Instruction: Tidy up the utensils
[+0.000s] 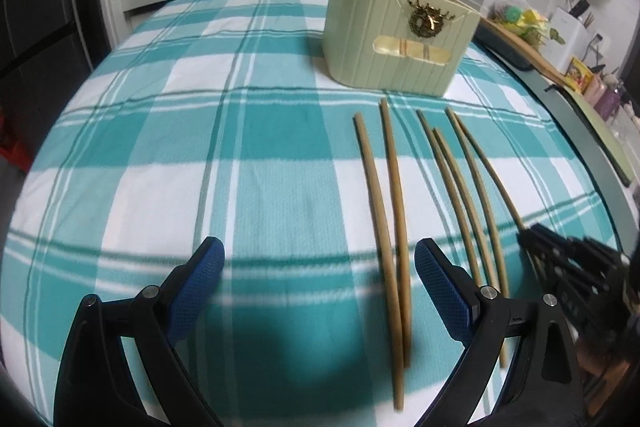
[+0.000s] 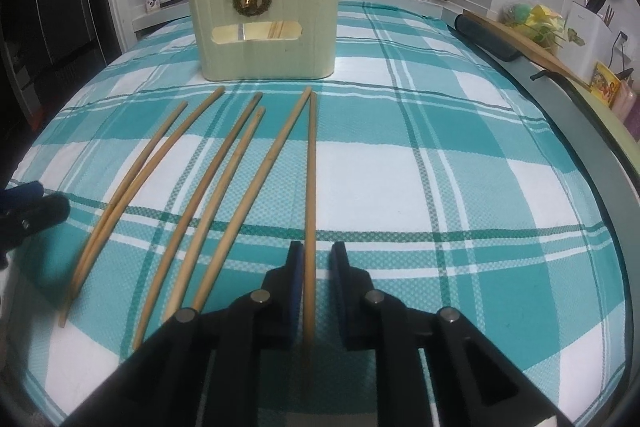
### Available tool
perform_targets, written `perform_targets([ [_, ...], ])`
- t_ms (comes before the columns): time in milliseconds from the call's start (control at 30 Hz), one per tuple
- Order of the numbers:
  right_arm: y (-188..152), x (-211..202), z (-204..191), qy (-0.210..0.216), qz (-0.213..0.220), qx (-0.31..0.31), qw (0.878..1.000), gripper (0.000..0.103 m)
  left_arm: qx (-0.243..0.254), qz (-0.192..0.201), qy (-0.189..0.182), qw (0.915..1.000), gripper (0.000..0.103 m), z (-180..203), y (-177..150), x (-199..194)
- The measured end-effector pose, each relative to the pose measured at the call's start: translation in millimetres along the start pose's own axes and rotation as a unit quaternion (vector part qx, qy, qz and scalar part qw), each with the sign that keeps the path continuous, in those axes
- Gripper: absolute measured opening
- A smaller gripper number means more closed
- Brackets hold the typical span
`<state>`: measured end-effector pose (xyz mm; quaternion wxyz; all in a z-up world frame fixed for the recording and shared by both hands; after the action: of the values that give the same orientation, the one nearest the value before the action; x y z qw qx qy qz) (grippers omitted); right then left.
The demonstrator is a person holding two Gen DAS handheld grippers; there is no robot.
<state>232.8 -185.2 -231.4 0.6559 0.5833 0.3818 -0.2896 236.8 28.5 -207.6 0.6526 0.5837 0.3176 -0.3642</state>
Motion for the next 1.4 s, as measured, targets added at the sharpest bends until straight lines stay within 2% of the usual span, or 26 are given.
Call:
perform_targets([
  [167, -1.8, -0.4, 1.2, 0.003, 0.004, 0.000, 1.000, 0.014, 0.006, 0.003, 0.022, 0.9997, 0.096, 4.3, 20.1, 15.6],
  [400, -3.9, -0.7, 1.5, 0.005, 0.012, 0.000, 1.000, 0.015, 0.023, -0.022, 0.062, 0.9976, 0.096, 9.2, 22.0, 44.6],
  [600, -3.4, -0.5, 3.2, 0.012, 0.014, 0.004, 1.000, 0.015, 0.021, -0.030, 0.060, 0.9975, 0.095, 6.7, 15.6, 47.1],
  [667, -3.2, -0.9, 2.7, 0.014, 0.011, 0.001, 1.000, 0.015, 0.025, -0.033, 0.056, 0.9976, 0.088, 8.3, 11.9, 43.3],
  [767, -1.5, -0.3, 3.1, 0.017, 0.008, -0.008, 1.000, 0.015, 0.035, -0.029, 0.059, 0.9972, 0.066, 11.9, 5.3, 35.0],
  [833, -1.7, -0.9, 3.9, 0.016, 0.007, -0.009, 1.000, 0.012, 0.041, -0.029, 0.049, 0.9975, 0.033, 15.0, 2.4, 31.0],
  [867, -1.8, -1.1, 5.1, 0.014, 0.007, -0.007, 1.000, 0.007, 0.042, -0.029, 0.045, 0.9977, 0.028, 16.3, 1.1, 29.4],
  [933, -2.5, -1.3, 7.7, 0.011, 0.006, -0.004, 1.000, 0.006, 0.046, -0.028, 0.047, 0.9974, 0.011, 18.3, -2.0, 26.9],
  [1100, -7.3, -4.6, 18.1, -0.006, 0.002, 0.002, 1.000, 0.006, 0.025, -0.026, 0.038, 0.9986, 0.006, 8.3, -8.8, 21.6],
  [1300, -22.3, -14.1, 41.7, -0.027, -0.010, 0.019, 0.999, 0.006, -0.008, -0.031, 0.024, 0.9992, 0.007, -7.2, -20.8, 11.9],
  [1400, -27.9, -18.2, 48.2, -0.017, -0.014, 0.022, 1.000, 0.007, -0.012, -0.032, 0.012, 0.9993, 0.010, -10.3, -24.0, 8.0],
])
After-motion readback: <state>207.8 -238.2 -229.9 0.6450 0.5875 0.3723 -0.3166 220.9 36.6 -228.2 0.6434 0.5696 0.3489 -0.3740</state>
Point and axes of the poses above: each gripper's, at about its wrist camera, not at the fingertips, and x roughly the way its jaws point, z to its right, y to its top, the point moved 3 cm from there along x, roughly the way its jaws point, and after that the axes turned 6 degrees about -z, right-handed, at the moved point
